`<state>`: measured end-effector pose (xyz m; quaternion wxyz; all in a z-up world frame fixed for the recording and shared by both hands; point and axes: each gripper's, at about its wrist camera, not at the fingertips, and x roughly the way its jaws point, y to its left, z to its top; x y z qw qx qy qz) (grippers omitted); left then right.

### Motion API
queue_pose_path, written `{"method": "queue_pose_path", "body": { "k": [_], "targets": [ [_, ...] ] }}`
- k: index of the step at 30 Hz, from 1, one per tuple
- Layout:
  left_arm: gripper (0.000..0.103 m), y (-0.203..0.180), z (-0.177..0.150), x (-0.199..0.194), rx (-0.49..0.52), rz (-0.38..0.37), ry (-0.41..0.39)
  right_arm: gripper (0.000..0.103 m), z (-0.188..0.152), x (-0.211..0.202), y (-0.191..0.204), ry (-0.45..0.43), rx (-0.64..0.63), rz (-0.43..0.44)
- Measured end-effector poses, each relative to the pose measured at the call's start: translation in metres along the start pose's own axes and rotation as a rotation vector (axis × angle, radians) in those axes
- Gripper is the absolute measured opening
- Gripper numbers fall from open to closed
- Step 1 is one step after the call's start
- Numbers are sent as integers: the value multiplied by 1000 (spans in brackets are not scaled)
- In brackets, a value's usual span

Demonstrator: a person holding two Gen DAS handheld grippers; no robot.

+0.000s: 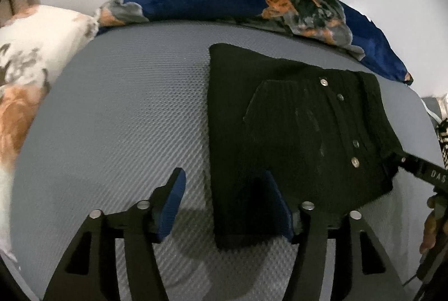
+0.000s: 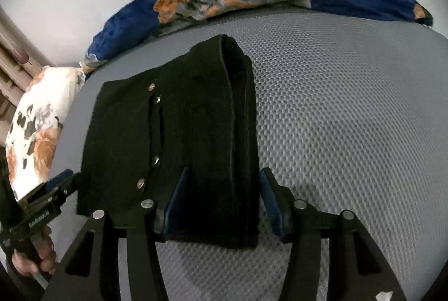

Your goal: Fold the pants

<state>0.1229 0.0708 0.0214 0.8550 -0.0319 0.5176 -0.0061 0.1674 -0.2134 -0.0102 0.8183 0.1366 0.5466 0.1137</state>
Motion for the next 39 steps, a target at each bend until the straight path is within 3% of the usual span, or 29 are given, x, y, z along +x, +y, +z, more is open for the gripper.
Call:
{"method": "queue_pose_path", "body": {
  "k": [4, 11, 15, 17, 24, 29, 39],
  "targets": [
    [64, -3, -18, -23, 6, 14, -28, 58, -16, -20, 5, -30, -1, -19],
    [65, -9, -48, -50, 30, 39, -52, 61, -59, -41, 36, -62, -114, -93],
    [67, -9, -61, -60, 35, 43, -53, 78, -79, -56, 57, -108, -167, -127],
    [76, -8, -69, -66, 35, 43, -58, 82, -87, -63, 67, -130, -191, -133],
    [80, -6, -89, -82, 37, 51, -96, 91, -100, -73, 98, -166, -247, -155],
    [83, 0, -95, -82, 29, 64, -126, 93, -107, -75, 103, -183, -235, -186],
    [83, 8, -96, -77, -14, 72, -106, 95, -121, -73, 108, -169, -217, -217]
  ]
}}
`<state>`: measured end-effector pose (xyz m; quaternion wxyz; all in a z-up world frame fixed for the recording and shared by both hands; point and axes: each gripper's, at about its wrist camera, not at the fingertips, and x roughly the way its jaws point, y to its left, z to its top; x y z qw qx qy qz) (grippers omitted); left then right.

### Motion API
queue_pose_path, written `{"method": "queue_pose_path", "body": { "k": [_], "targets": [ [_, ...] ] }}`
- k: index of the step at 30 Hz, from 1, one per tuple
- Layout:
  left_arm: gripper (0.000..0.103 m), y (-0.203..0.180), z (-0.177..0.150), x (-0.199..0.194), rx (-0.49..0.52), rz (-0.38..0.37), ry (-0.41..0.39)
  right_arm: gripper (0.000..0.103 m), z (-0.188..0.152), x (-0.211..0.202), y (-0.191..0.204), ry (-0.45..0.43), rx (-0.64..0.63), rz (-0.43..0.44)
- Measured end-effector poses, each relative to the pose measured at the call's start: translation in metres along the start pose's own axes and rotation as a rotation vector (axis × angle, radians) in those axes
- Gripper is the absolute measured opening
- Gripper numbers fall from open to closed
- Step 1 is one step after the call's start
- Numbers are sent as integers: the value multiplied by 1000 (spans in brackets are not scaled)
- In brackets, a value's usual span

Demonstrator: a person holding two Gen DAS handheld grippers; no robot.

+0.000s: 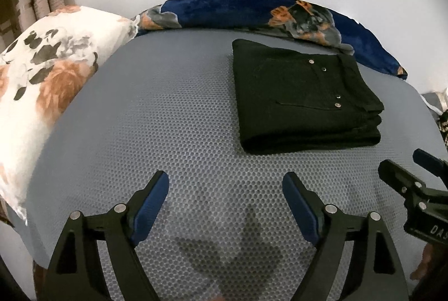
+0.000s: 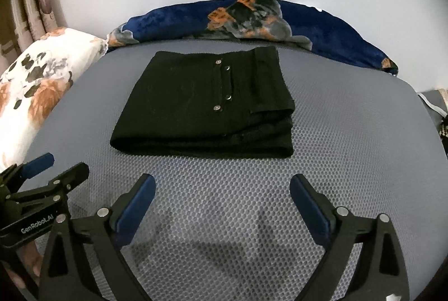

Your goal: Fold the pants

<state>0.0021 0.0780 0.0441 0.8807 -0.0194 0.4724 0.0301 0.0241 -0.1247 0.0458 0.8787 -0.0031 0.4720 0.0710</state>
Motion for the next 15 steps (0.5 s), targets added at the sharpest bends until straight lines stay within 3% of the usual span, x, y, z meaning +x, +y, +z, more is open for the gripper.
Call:
{"method": "queue_pose_path", "body": {
  "k": [15],
  "targets": [
    [83, 0, -2, 2, -9, 3, 20, 95, -3, 1, -1, 18, 20, 2]
  ]
}}
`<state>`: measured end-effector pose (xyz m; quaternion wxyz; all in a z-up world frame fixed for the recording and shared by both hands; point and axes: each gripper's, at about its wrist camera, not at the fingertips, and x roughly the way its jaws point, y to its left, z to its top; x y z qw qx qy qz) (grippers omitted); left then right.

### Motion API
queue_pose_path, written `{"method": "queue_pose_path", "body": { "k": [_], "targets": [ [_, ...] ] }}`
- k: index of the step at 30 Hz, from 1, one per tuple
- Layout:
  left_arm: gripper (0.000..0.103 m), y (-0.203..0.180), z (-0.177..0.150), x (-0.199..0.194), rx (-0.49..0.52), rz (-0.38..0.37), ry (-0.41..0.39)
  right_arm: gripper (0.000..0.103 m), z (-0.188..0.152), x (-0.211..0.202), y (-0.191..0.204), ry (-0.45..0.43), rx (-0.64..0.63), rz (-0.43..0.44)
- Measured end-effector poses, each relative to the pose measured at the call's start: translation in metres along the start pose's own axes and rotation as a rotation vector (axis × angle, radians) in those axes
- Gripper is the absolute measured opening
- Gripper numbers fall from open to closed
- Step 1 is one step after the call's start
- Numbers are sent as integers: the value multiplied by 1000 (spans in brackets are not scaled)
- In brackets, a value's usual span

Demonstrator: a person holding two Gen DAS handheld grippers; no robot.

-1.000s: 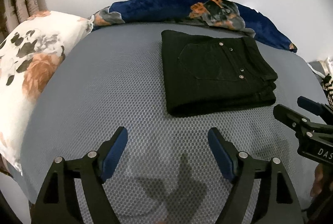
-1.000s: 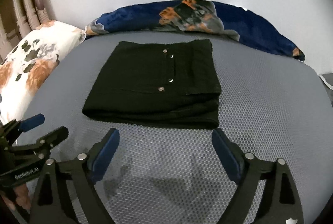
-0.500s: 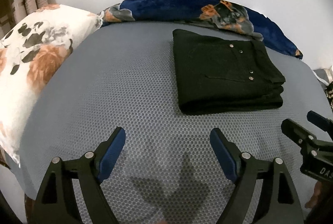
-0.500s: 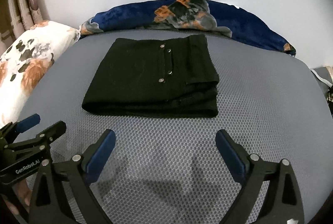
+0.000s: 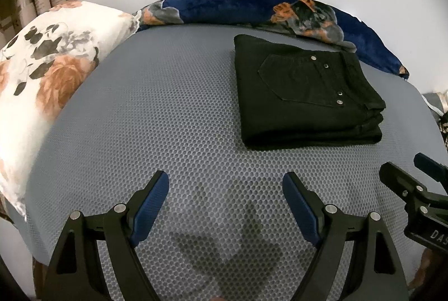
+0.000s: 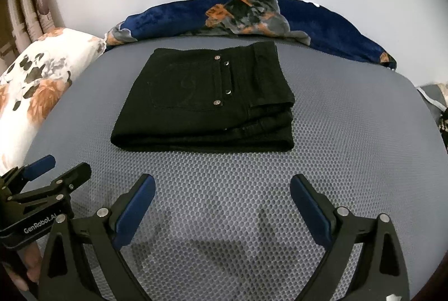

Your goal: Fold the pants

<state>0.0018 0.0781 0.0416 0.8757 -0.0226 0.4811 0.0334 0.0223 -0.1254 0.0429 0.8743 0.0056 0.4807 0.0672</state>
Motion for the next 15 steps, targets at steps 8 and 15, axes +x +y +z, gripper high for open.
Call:
{"method": "queue_pose_path", "body": {
  "k": [8, 15],
  "targets": [
    [83, -3, -1, 1, 17, 9, 2, 95, -5, 6, -1, 29, 0, 7],
    [83, -4, -2, 2, 23, 14, 4, 95, -7, 8, 2, 39, -7, 10]
  ]
}}
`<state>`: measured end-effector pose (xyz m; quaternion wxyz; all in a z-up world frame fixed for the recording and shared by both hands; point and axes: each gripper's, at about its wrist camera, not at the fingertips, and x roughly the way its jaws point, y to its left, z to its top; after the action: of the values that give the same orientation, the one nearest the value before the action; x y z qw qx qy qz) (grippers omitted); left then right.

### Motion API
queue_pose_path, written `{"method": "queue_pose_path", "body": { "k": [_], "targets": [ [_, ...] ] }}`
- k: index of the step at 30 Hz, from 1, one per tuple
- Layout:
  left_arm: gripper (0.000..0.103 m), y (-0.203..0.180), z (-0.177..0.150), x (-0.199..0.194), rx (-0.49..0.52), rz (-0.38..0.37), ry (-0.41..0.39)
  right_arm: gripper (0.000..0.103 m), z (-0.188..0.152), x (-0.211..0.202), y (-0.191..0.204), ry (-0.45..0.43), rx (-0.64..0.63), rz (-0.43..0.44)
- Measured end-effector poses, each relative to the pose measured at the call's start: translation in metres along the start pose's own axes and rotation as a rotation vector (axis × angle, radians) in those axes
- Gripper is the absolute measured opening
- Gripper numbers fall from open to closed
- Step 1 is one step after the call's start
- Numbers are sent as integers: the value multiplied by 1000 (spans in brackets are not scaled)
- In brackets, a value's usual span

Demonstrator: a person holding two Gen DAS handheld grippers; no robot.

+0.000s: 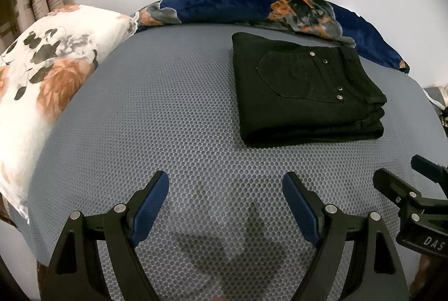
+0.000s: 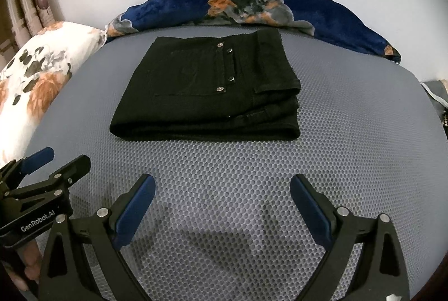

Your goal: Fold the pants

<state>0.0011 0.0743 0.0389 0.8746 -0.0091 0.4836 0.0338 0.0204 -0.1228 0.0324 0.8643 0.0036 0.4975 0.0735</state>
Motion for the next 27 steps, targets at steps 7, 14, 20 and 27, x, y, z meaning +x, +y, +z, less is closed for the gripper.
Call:
{"method": "queue_pose_path", "body": {
  "k": [7, 14, 20, 27],
  "targets": [
    [83, -1, 0, 1, 6, 4, 2, 95, -3, 4, 1, 16, 3, 4],
    [83, -2, -1, 1, 15, 12, -2, 95, -4, 6, 1, 26, 6, 12],
    [83, -3, -1, 1, 20, 20, -4, 95, -5, 8, -1, 35, 12, 16],
    [83, -4, 0, 3, 27, 26, -3, 95, -7, 10, 1, 44, 7, 21]
  ]
}}
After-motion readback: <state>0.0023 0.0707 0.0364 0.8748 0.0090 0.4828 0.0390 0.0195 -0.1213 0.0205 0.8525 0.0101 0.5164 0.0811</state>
